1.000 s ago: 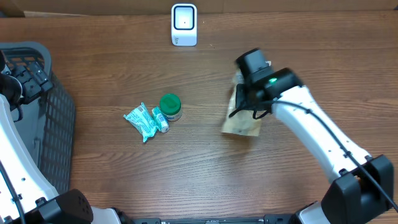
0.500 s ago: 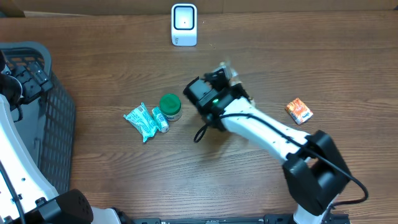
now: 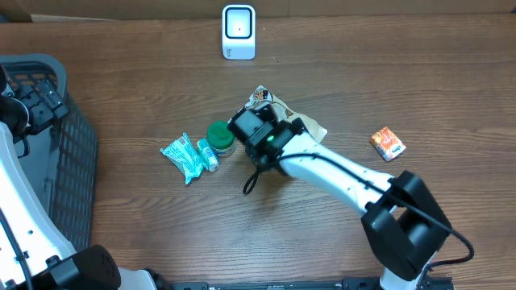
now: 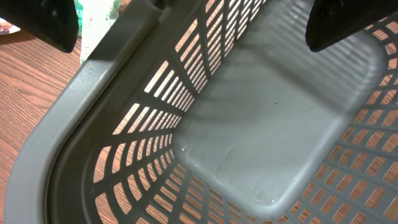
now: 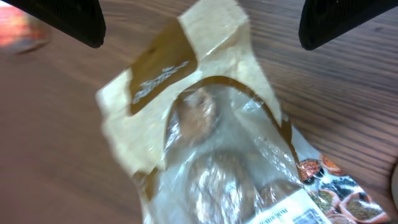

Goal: Scan the item barcode

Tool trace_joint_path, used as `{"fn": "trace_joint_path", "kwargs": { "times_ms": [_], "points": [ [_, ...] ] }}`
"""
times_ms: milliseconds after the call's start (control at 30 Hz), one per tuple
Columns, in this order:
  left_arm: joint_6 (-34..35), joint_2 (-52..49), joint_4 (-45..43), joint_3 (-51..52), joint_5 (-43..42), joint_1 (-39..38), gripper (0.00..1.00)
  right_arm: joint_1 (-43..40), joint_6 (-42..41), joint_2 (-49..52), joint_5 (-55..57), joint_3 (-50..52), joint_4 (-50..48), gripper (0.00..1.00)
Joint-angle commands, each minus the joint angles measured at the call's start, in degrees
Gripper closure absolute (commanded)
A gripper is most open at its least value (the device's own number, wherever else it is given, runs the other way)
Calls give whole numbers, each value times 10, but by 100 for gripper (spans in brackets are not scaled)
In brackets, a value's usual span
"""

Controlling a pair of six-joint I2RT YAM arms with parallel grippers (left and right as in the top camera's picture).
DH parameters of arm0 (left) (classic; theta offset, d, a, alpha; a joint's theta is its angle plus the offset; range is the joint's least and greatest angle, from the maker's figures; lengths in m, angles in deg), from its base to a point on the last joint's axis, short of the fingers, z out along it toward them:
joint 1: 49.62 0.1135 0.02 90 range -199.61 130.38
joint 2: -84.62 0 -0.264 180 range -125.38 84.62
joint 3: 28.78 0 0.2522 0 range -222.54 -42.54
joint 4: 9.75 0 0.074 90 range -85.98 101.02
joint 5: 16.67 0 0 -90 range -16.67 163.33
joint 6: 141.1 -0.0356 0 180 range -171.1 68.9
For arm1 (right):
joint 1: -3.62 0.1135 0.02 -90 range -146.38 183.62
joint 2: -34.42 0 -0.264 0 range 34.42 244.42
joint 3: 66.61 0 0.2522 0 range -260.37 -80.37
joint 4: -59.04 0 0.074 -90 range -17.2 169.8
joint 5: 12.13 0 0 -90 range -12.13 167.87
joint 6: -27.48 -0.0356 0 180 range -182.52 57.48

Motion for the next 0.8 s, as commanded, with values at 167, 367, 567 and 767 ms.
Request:
{"fn": "trace_joint_path", "kwargs": {
  "times_ms": [167,367,567,767],
  "points": [
    [4,-2,0,-4,-1,0,0,-122,-15,-14,-294,-11,-3,1],
    [4,-2,0,-4,-1,0,0,-163,48,-14,-436,-11,8,19],
    [4,-2,0,-4,-1,0,0,-151,34,-13,-458,-10,10,67],
    [4,-2,0,-4,-1,0,0,-188,-4,-13,-330,-10,-58,52]
  ]
}}
